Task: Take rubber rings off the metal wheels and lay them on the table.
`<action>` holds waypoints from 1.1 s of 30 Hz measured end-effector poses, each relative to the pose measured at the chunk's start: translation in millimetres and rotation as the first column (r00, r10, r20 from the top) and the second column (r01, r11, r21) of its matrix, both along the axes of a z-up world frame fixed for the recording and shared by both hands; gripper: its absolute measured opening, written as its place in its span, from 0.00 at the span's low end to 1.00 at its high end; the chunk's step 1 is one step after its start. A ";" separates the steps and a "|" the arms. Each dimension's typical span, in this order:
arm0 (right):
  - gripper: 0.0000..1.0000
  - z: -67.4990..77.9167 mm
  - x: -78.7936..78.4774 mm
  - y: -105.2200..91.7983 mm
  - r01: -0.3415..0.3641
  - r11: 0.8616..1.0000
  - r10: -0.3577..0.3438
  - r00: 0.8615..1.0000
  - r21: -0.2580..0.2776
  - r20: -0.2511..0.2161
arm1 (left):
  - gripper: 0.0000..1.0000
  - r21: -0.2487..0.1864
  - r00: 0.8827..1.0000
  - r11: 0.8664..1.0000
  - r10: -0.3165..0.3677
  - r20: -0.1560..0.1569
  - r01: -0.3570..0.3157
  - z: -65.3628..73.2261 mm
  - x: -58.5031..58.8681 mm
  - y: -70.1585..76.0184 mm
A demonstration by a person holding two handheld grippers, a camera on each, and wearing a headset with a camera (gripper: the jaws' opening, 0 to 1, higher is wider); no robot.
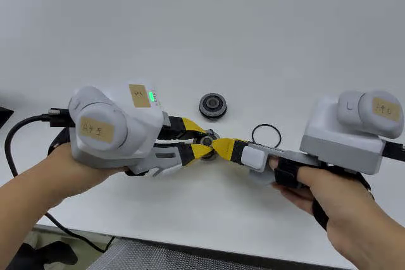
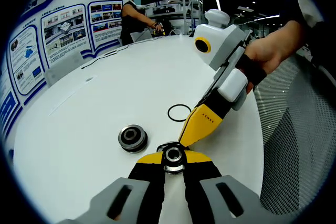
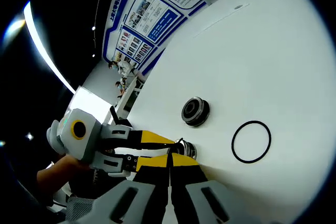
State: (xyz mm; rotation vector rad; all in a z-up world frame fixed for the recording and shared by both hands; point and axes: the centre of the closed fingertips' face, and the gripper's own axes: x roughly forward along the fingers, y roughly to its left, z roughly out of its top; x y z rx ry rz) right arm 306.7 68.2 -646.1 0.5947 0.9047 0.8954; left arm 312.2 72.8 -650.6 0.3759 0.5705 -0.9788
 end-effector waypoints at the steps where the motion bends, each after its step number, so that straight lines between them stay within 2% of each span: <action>1: 0.00 0.8 -0.6 0.5 -0.005 1.000 0.005 1.000 0.003 0.002 | 0.13 0.001 1.000 1.000 0.000 0.000 0.000 0.0 0.0 0.0; 8: 0.00 3.3 -1.4 -1.1 -0.007 1.000 0.008 1.000 -0.006 0.027 | 0.13 0.006 1.000 1.000 -0.002 -0.003 0.002 -0.1 0.0 -0.4; 13: 0.00 4.0 -3.0 0.3 -0.019 1.000 0.019 0.999 0.002 0.026 | 0.13 0.009 1.000 1.000 0.000 -0.001 0.000 -0.2 -0.6 -0.4; 15: 0.01 2.2 -1.8 -1.5 -0.014 1.000 0.015 0.999 -0.014 0.031 | 0.13 0.013 1.000 1.000 -0.001 -0.001 0.001 -0.2 -1.0 0.0; 18: 0.01 3.5 -1.3 -2.2 -0.011 1.000 0.012 0.999 -0.012 0.036 | 0.13 0.023 1.000 1.000 -0.005 0.001 0.005 -0.3 -1.4 -0.1; 20: 0.01 1.6 -2.9 -3.2 -0.020 0.999 0.022 0.999 -0.035 0.042 | 0.13 0.027 1.000 1.000 -0.004 -0.001 0.004 -0.3 -1.5 -0.1; 22: 0.01 -5.9 -5.4 -5.4 -0.025 0.998 0.026 1.000 -0.066 0.014 | 0.13 0.027 1.000 1.000 -0.005 -0.003 0.005 -0.3 -1.8 -0.2; 23: 0.01 -5.8 -4.1 -5.3 -0.018 0.999 0.019 1.000 -0.050 0.017 | 0.13 0.026 1.000 1.000 -0.004 -0.004 0.004 -0.3 -2.1 -0.2; 24: 0.01 -6.0 -4.1 -5.0 -0.006 0.999 0.006 1.000 -0.032 -0.007 | 0.13 0.026 1.000 1.000 -0.004 -0.005 0.004 -0.4 -2.2 -0.1; 27: 0.01 -6.3 -3.6 -5.8 -0.005 0.999 0.005 1.000 -0.036 -0.004 | 0.13 0.028 1.000 1.000 -0.003 -0.010 0.003 -0.4 -2.8 0.2; 30: 0.01 -4.6 -2.8 -5.5 0.003 1.000 -0.004 1.000 -0.027 -0.016 | 0.14 0.008 0.999 1.000 0.022 -0.037 -0.022 0.0 -2.6 0.3; 33: 0.01 -3.5 -2.0 -4.7 0.008 1.000 -0.009 1.000 -0.018 -0.025 | 0.15 0.015 0.999 1.000 0.018 -0.039 -0.017 0.1 -3.6 0.6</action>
